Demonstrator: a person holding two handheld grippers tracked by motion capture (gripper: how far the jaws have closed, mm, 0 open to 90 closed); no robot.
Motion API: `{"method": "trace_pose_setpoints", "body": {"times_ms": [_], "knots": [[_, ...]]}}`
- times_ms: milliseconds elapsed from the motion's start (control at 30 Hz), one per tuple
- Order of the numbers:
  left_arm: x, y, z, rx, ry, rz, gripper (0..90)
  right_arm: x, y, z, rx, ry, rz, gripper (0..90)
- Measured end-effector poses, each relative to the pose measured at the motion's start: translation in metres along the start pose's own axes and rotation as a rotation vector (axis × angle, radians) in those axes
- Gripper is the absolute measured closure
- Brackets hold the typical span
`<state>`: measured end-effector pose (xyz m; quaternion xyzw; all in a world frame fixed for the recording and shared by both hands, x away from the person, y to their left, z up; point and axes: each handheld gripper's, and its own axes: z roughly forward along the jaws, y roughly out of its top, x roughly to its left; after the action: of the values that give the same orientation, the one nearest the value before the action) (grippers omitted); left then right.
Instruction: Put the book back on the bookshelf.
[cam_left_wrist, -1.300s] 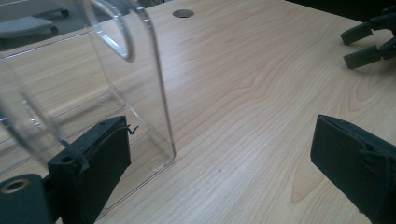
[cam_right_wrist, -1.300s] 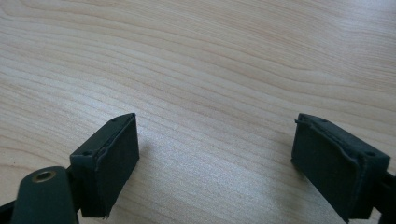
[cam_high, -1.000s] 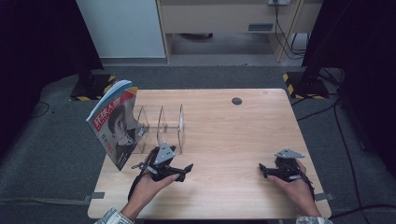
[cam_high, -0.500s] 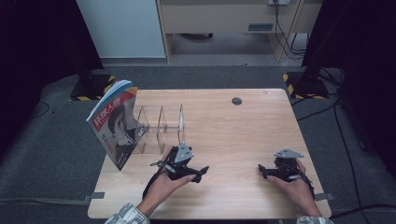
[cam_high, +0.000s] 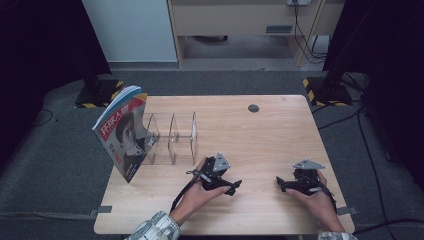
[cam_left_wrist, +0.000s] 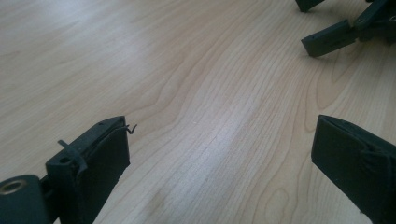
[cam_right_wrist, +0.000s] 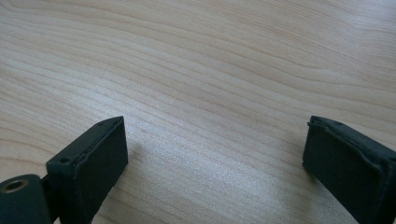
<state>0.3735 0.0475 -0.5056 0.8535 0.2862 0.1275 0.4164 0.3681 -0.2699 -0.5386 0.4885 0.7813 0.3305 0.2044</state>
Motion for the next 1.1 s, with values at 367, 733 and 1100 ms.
{"method": "trace_pose_setpoints", "body": {"times_ms": [367,733,1100], "knots": [[-0.003,-0.003,0.031,0.099,-0.001,0.014,4.6,0.0,0.0,0.0,-0.001,0.0,0.001,6.0],[0.004,0.003,0.046,0.129,0.098,0.01,4.9,0.0,0.0,0.0,-0.001,-0.001,-0.001,5.9],[0.019,-0.002,0.048,0.117,0.126,-0.08,4.3,0.0,0.0,0.0,0.0,-0.001,-0.001,5.9]]}}
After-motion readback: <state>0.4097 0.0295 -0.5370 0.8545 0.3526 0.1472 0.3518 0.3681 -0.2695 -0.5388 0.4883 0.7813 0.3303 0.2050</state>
